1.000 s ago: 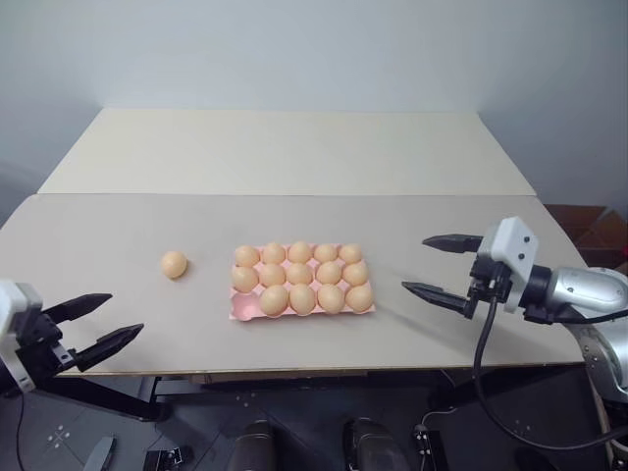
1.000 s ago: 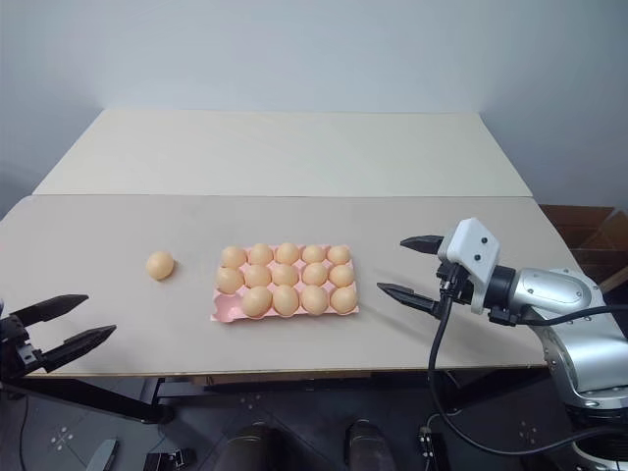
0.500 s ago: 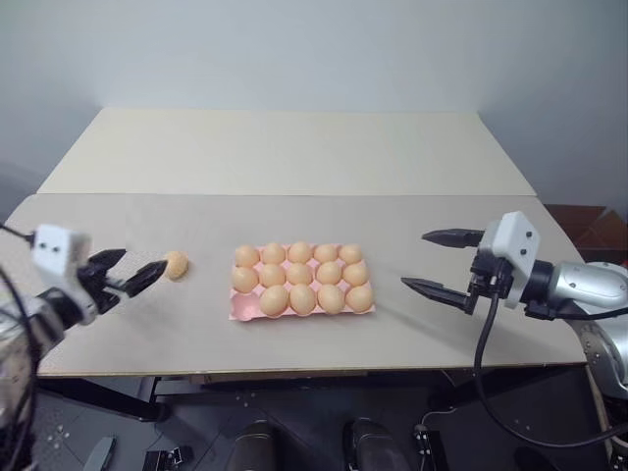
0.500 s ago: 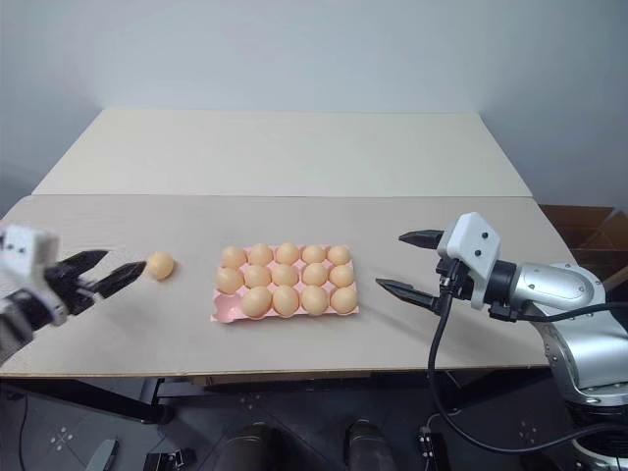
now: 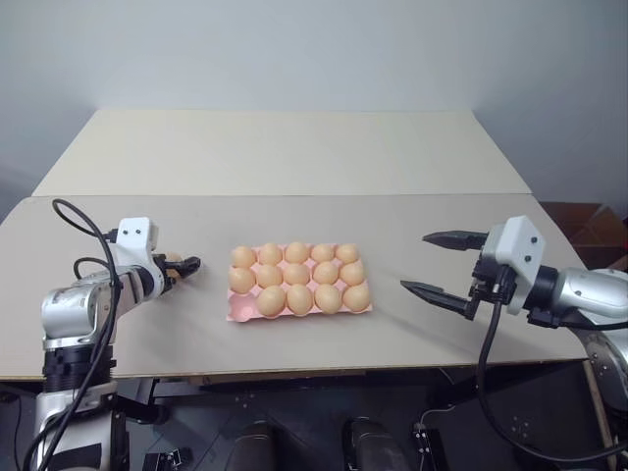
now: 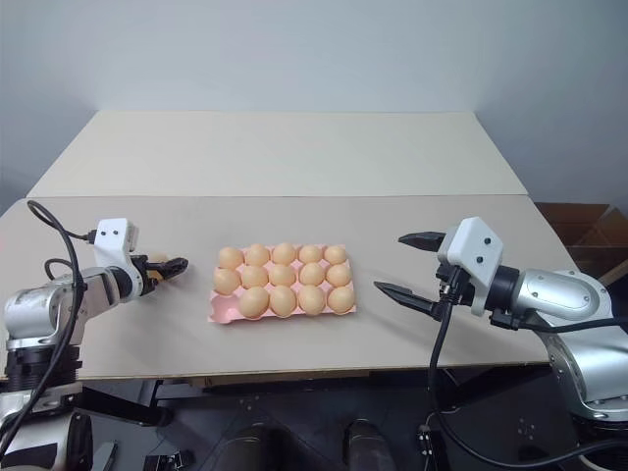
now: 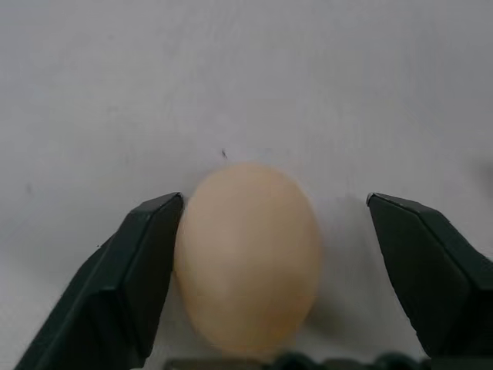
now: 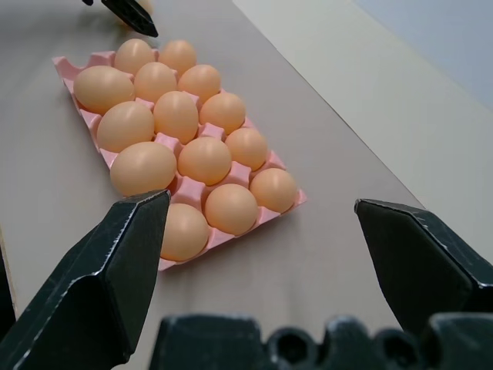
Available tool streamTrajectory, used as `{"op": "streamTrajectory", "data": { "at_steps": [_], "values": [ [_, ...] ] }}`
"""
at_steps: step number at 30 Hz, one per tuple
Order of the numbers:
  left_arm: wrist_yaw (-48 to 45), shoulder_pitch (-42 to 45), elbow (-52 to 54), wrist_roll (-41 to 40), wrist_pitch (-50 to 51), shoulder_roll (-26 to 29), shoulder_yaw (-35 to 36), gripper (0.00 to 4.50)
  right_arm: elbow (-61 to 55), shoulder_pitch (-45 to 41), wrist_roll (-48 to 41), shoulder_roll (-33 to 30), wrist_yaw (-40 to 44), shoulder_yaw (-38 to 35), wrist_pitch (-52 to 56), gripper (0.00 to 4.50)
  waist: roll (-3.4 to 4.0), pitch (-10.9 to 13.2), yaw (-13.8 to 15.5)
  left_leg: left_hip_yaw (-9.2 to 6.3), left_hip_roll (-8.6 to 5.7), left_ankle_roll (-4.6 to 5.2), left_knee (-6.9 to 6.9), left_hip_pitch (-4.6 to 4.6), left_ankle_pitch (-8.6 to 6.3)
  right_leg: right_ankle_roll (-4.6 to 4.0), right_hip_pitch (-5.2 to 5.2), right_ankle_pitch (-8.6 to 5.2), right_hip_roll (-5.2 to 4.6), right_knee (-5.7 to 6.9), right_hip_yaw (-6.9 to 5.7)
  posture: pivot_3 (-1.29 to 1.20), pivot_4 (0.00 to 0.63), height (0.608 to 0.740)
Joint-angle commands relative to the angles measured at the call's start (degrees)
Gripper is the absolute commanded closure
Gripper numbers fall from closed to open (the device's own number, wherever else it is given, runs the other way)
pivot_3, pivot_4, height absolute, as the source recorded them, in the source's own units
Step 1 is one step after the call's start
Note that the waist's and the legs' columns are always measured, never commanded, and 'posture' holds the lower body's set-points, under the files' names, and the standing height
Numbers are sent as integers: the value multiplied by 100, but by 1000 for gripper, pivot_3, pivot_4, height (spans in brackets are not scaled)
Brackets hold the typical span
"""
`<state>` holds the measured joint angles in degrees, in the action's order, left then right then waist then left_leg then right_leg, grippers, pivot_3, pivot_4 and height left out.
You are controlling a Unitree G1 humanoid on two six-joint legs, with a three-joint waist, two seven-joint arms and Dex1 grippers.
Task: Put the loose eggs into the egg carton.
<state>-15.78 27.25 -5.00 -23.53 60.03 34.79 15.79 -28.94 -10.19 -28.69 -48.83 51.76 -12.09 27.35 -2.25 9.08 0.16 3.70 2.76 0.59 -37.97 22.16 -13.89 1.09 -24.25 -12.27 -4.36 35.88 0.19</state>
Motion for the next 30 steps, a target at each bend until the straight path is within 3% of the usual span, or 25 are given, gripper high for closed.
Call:
{"op": "streamTrajectory", "data": {
  "at_steps": [1, 4, 6, 8, 12, 19, 27, 30],
  "values": [
    [-67, 133, -96, 66, -86, -13, -20, 1598, -184, 17, -150, -24, -100, -284, 18, 0, 0, 0, 5, 0, 0, 0, 0, 0, 0, 0, 0, 0, 0, 0, 0, 0, 150, 740],
    [-205, 136, -57, 79, -158, 30, -24, 2572, -228, 75, -185, -26, -138, -333, 43, 0, 0, 0, 14, 0, -1, 0, 0, 2, 0, 0, 0, 0, -2, 0, 0, 0, 150, 740],
    [-390, 60, 128, 31, -210, 108, -19, 2777, -246, 102, -204, -38, -157, -350, 45, 0, 0, 0, 24, 0, -1, 0, 0, 4, 0, 0, -1, 0, -3, -2, -1, 0, 150, 740],
    [-817, -156, 532, -77, -363, 297, -38, 2778, -259, 123, -209, -55, -182, -367, 49, 0, 0, 0, 24, 1, -1, 0, 0, 5, 0, 0, -1, 0, -3, -3, 0, 0, 150, 740],
    [-2792, -1038, 1489, -411, -1718, 1021, -44, 2778, -276, 160, -250, -91, -208, -412, 72, 0, 0, 0, -39, 7, 4, -1, 0, 12, -1, -3, -13, 0, -2, -3, 8, 0, 150, 740],
    [-4979, -1304, 1765, -712, -2985, 1517, -600, 2778, -299, 197, -212, -23, -285, -302, 48, 0, 4, -2, 53, 10, 3, -1, 0, -2, 0, -34, -2, -32, -4, -1, 5, 0, 150, 740],
    [-5366, -1126, 1484, -252, -3525, 1410, -1386, 2778, -436, 343, -239, 10, -398, -378, 39, 0, 3, -1, 49, 9, 2, 1, 0, 11, 0, 1, -9, -8, -1, -7, 5, 0, 150, 740],
    [-5370, -1065, 1338, -12, -3683, 1435, -1591, 1796, -448, 319, -251, 2, -454, -384, 57, 0, 3, -1, 40, 10, 2, 1, 0, 7, 0, 17, -8, -18, 0, -6, 6, 0, 150, 740]
  ]
}}
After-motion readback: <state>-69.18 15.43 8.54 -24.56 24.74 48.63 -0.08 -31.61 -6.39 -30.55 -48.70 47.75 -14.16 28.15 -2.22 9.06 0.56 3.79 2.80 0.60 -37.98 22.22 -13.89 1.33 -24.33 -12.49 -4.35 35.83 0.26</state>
